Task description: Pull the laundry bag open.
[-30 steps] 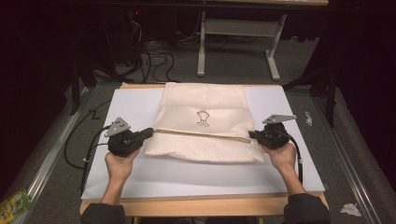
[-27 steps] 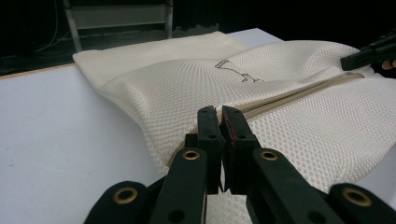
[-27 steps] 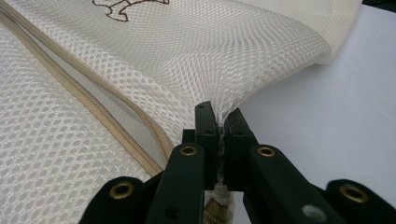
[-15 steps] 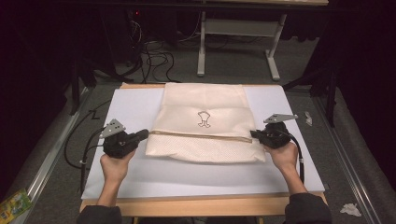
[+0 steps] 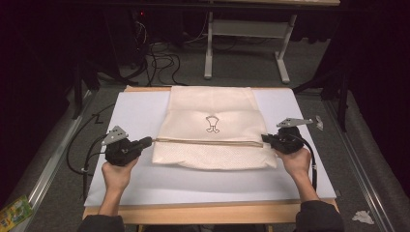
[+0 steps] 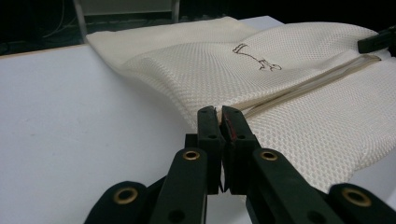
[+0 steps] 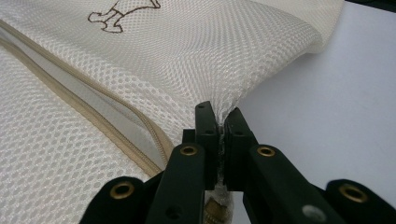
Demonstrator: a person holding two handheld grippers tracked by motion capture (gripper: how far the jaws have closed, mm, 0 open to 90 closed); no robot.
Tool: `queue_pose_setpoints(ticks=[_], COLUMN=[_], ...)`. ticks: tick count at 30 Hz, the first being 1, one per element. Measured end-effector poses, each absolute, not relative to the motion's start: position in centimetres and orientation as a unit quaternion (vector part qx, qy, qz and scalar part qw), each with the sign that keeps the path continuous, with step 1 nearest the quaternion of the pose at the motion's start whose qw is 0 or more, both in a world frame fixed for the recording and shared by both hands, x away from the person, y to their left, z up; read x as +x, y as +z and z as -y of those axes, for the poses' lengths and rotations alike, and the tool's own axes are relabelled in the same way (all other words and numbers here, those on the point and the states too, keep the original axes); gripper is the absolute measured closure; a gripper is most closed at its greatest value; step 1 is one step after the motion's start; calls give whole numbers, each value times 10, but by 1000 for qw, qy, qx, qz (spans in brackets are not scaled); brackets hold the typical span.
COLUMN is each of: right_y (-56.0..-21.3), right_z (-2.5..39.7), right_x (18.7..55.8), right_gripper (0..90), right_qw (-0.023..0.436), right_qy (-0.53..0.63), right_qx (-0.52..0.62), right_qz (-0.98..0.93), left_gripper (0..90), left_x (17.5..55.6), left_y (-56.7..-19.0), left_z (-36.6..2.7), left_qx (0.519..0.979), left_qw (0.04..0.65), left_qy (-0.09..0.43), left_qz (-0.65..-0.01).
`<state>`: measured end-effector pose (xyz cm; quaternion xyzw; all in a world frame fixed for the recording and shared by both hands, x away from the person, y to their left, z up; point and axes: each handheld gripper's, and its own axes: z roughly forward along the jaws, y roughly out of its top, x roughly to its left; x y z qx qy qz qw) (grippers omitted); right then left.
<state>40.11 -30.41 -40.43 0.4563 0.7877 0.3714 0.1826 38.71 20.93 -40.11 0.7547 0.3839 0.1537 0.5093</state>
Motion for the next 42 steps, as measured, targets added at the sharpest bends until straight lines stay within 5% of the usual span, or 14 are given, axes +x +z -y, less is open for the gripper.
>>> queue_pose_setpoints(ticks=[42], right_y=[-434], right_z=[306], right_x=[397], right_gripper=[875], right_qw=[147], right_qy=[375], right_qx=[480], right_qz=[-779], left_gripper=[872], left_x=[386], left_y=[-427], left_z=[-197], left_qx=[773], left_qw=[471], left_qy=[149], left_qz=[-398])
